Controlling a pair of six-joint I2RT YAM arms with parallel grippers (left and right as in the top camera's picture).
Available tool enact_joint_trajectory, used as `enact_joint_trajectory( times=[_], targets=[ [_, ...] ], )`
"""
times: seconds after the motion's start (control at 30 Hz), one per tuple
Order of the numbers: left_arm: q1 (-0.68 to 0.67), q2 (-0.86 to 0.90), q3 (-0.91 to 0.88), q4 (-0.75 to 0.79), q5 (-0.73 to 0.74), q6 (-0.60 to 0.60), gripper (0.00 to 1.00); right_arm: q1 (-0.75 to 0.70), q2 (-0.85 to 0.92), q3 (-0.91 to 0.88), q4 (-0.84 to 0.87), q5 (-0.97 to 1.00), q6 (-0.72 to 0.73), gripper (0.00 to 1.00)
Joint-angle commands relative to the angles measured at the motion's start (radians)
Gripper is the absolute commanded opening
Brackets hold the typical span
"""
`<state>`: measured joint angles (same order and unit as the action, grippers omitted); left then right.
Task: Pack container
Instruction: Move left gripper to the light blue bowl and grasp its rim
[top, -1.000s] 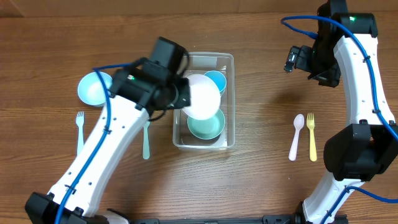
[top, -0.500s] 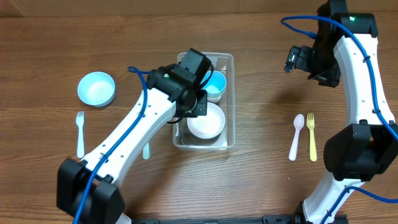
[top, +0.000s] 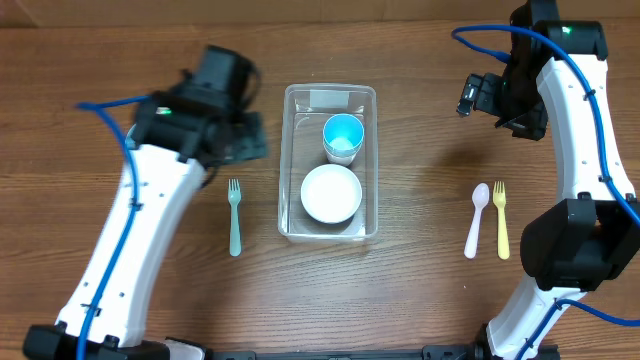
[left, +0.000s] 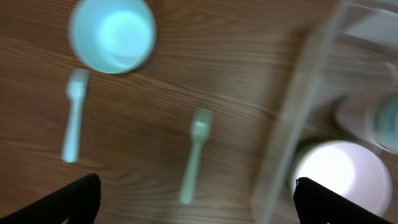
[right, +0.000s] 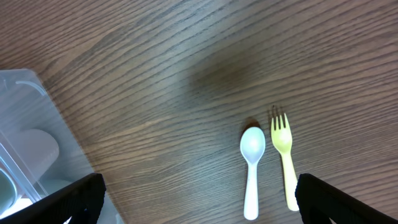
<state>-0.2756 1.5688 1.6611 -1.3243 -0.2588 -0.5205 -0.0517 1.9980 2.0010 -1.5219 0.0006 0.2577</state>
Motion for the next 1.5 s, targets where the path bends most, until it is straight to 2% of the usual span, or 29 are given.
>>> enact_joint_trajectory(
  times=[0.0, 0.2, 0.4, 0.53, 0.7, 0.83, 1.03, 1.2, 1.33, 1.47],
  targets=[
    [0.081, 0.013, 0.010, 0.014, -0.092, 0.136, 0.93, 0.001, -0.040, 0.023, 0.003, 0.008, -0.003, 1.00],
    [0.179, 0.046, 0.009, 0.134, -0.080, 0.309, 0.78, 0.001, -0.040, 0.023, 0.003, 0.008, -0.003, 1.00],
    [0.208, 0.180, 0.009, 0.201, -0.080, 0.457, 0.82, 0.001, -0.040, 0.023, 0.003, 0.008, -0.003, 1.00],
    [0.237, 0.292, 0.009, 0.233, -0.062, 0.501, 0.88, 0.001, -0.040, 0.023, 0.003, 0.008, -0.003, 1.00],
    [0.297, 0.397, 0.009, 0.284, 0.087, 0.575, 0.88, 0.001, -0.040, 0.023, 0.003, 0.008, -0.003, 1.00],
    [0.365, 0.452, 0.009, 0.313, 0.305, 0.685, 0.83, 0.001, -0.040, 0.023, 0.003, 0.008, -0.002, 1.00],
    [0.408, 0.519, 0.009, 0.331, 0.355, 0.746, 0.78, 0.001, -0.040, 0.023, 0.003, 0.008, -0.003, 1.00],
    [0.404, 0.552, 0.009, 0.335, 0.375, 0.753, 0.68, 0.001, -0.040, 0.023, 0.003, 0.008, -0.003, 1.00],
    [0.405, 0.554, 0.009, 0.339, 0.369, 0.752, 0.56, 0.001, -0.040, 0.023, 0.003, 0.008, -0.003, 1.00],
    [0.406, 0.554, 0.009, 0.341, 0.355, 0.745, 0.52, 0.001, -0.040, 0.023, 0.003, 0.008, -0.003, 1.00]
  ],
)
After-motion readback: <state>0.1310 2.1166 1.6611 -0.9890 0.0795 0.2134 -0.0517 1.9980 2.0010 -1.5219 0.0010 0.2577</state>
